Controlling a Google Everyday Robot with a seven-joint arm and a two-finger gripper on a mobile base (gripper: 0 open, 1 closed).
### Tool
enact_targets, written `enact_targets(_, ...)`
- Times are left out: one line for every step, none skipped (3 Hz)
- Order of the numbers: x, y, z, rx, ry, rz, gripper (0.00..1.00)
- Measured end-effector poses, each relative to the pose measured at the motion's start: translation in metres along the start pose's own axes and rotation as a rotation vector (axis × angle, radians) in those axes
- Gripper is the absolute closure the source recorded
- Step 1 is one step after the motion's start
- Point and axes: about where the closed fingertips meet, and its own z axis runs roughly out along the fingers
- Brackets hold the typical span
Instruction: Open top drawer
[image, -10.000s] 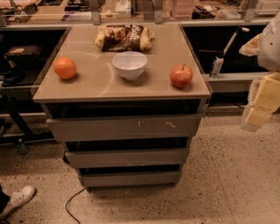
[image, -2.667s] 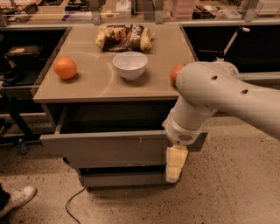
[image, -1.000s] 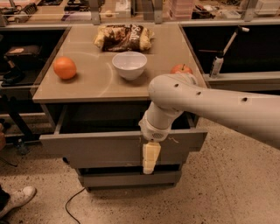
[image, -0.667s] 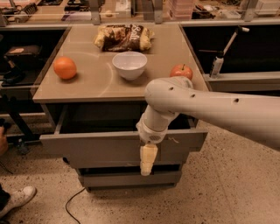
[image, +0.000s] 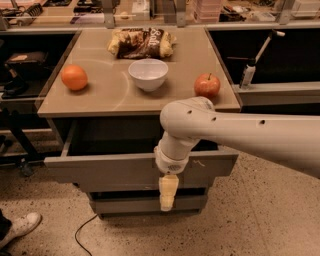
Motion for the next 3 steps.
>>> enact_targets(0.000, 0.000, -0.002, 0.000, 0.000, 0.000, 0.00)
enact_targets(0.009, 0.023, -0.015, -0.031, 0.014, 0.013, 0.00)
enact_targets(0.024, 0.058, -0.041, -0.071, 0.040, 0.034, 0.00)
